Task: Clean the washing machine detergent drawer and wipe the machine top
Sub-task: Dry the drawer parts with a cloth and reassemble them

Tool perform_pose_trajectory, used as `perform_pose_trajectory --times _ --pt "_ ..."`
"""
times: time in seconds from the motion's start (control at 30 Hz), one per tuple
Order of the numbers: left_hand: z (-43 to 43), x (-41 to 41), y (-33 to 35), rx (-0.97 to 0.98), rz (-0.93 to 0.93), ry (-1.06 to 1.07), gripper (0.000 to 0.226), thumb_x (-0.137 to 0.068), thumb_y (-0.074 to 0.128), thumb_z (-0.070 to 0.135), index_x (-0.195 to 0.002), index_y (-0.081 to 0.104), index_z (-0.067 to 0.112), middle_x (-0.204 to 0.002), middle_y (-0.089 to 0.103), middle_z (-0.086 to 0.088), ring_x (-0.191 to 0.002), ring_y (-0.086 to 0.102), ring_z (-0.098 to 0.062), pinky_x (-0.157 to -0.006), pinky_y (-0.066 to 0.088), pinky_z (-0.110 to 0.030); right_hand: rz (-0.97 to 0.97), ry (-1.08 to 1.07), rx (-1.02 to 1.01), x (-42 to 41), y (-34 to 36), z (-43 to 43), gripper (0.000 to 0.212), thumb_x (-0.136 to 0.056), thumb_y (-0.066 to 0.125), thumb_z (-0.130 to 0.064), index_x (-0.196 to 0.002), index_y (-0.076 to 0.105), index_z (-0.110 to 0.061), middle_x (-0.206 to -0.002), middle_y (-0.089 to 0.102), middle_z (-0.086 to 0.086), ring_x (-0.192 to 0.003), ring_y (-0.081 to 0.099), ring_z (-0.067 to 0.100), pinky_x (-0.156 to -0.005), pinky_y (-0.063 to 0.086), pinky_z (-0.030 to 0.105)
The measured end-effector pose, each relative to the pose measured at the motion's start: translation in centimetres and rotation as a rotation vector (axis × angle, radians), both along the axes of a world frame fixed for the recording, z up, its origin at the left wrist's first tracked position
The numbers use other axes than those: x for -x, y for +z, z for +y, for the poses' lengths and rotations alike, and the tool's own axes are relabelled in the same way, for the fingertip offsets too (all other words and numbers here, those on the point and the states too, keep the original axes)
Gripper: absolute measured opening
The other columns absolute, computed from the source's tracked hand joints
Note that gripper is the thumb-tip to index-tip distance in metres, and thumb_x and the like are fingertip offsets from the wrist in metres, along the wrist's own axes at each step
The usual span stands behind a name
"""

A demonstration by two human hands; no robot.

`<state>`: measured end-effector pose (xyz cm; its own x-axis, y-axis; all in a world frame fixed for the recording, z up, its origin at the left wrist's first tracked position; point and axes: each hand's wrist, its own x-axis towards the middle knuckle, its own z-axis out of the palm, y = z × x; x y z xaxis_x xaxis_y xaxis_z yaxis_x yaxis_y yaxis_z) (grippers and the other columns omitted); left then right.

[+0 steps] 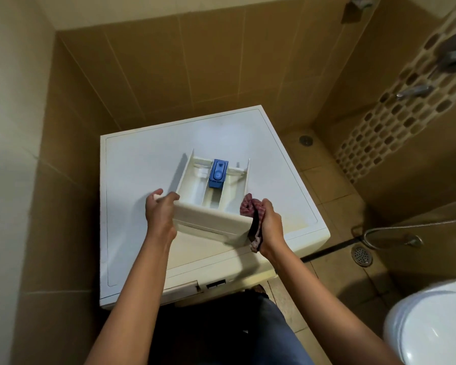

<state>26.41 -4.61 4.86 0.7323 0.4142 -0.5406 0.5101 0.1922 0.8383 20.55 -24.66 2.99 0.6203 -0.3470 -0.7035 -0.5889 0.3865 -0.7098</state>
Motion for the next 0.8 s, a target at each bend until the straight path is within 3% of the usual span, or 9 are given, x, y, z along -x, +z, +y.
perform_pose_trajectory --times 0.17,0.27,0.37,0.5,0.6,0.7,0.8 --pt "0.6 -3.1 0.1 0.046 -0.071 -0.014 0.042 -0.085 0.054 0.002 -0.127 0.052 0.01 -0.117 0.053 -0.006 -0.098 0.052 -0.019 -0.082 0.042 -0.027 -0.055 -0.005 -0.013 2.1 0.8 3.1 0.049 -0.094 0.042 -0.05 -0.076 0.066 -0.011 -0.056 0.057 0.003 -0.049 0.049 0.021 -0.047 0.038 0.025" --pt "0.6 -5.0 0.3 0.062 -0.096 -0.058 0.036 -0.084 0.051 -0.001 -0.117 0.057 0.011 -0.111 0.056 -0.005 -0.096 0.054 -0.018 -0.078 0.046 -0.026 -0.081 -0.079 -0.068 3.3 0.8 5.5 0.048 -0.095 0.043 -0.048 -0.077 0.069 -0.011 -0.065 0.067 0.003 -0.062 0.058 0.023 -0.064 0.044 0.031" --pt "0.1 -6.6 0.6 0.043 -0.092 -0.124 0.035 -0.085 0.051 -0.004 -0.115 0.06 0.011 -0.119 0.057 -0.004 -0.107 0.054 -0.018 -0.085 0.044 -0.026 -0.114 -0.11 -0.128 4.1 0.8 7.7 0.047 -0.096 0.045 -0.045 -0.079 0.07 -0.009 -0.071 0.07 0.008 -0.066 0.062 0.025 -0.066 0.049 0.036" --pt "-1.4 -7.9 0.8 -0.068 -0.091 -0.342 0.039 -0.087 0.049 -0.005 -0.122 0.061 0.006 -0.122 0.057 -0.003 -0.108 0.051 -0.016 -0.086 0.041 -0.022 -0.132 -0.051 -0.234 4.9 1.3 9.4 0.048 -0.1 0.042 -0.037 -0.072 0.072 -0.012 -0.075 0.071 0.01 -0.069 0.065 0.029 -0.074 0.054 0.046" --pt "-2.2 -8.4 0.9 -0.118 -0.093 -0.468 0.037 -0.086 0.049 -0.005 -0.117 0.064 0.009 -0.119 0.058 -0.002 -0.108 0.051 -0.017 -0.081 0.04 -0.019 -0.11 0.046 -0.218 5.1 1.5 9.9 0.046 -0.101 0.038 -0.039 -0.087 0.07 -0.009 -0.09 0.073 0.015 -0.085 0.069 0.031 -0.083 0.054 0.044" --pt "-2.2 -8.6 0.8 -0.115 -0.106 -0.511 0.035 -0.09 0.054 0.001 -0.124 0.061 0.009 -0.124 0.057 -0.003 -0.113 0.05 -0.017 -0.084 0.039 -0.02 -0.125 0.045 -0.187 4.5 1.2 9.2 0.047 -0.1 0.039 -0.043 -0.096 0.067 -0.004 -0.097 0.072 0.013 -0.091 0.069 0.025 -0.087 0.055 0.039" --pt "-1.5 -7.9 0.7 -0.066 -0.111 -0.442 0.046 -0.091 0.065 0.017 -0.135 0.051 0.011 -0.134 0.051 -0.002 -0.12 0.048 -0.014 -0.095 0.038 -0.021 -0.166 -0.007 -0.212 3.4 1.7 7.9 0.043 -0.099 0.04 -0.045 -0.094 0.063 -0.009 -0.101 0.07 0.014 -0.095 0.068 0.026 -0.09 0.054 0.046"
